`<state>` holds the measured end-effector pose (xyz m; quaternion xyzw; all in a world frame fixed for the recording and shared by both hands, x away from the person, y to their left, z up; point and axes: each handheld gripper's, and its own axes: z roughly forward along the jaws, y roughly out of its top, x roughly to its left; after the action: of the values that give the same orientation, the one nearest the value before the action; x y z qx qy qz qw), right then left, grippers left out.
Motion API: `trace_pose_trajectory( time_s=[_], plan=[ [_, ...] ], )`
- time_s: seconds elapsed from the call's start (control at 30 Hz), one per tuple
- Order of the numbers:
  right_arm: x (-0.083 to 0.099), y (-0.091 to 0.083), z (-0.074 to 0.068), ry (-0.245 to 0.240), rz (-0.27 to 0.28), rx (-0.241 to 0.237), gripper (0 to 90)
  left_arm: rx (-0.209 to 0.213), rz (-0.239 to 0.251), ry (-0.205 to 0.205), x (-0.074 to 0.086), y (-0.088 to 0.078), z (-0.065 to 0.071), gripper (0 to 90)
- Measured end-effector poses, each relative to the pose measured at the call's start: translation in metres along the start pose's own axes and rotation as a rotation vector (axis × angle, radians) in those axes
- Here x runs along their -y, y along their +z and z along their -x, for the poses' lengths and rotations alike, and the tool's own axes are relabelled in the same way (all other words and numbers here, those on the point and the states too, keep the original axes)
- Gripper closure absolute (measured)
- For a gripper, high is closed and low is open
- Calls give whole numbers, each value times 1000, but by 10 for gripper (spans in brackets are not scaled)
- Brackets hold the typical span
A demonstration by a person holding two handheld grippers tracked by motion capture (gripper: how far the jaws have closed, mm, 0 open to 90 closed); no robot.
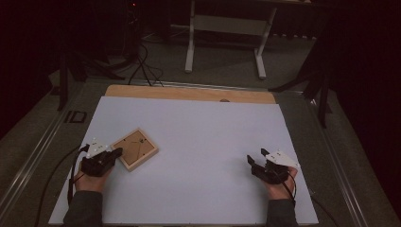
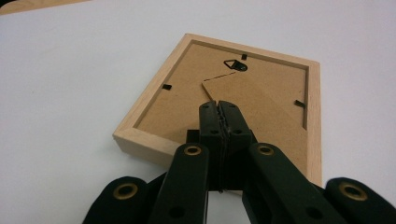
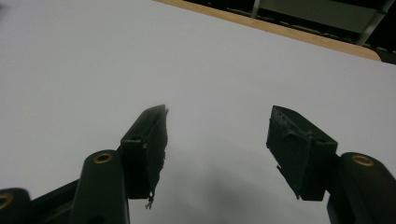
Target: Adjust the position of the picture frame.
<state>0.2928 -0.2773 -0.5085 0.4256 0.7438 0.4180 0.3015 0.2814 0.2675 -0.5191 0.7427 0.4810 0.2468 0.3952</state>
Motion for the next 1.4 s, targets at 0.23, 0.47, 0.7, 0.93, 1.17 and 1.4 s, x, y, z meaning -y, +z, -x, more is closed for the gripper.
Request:
trace_pose_trajectory(
  time_s=[0.23,0.47,0.7,0.93,1.17,1.4],
  plan=[
    [0,1,0,-4,-3,-1,370,-6,-23,-13,0,11,-1,890],
    [0,0,0,1,1,0,368,-22,-16,-66,-1,17,-8,887],
    [0,0,0,1,1,-1,367,-30,-19,-62,-9,25,-8,885],
    [0,-2,2,8,5,4,367,-32,-39,-64,-17,37,-8,880],
    [0,-2,2,5,4,3,366,-8,-30,-73,-19,43,-9,883],
    [0,0,1,-3,-1,-1,367,6,-38,-59,-22,46,-9,893]
  ],
)
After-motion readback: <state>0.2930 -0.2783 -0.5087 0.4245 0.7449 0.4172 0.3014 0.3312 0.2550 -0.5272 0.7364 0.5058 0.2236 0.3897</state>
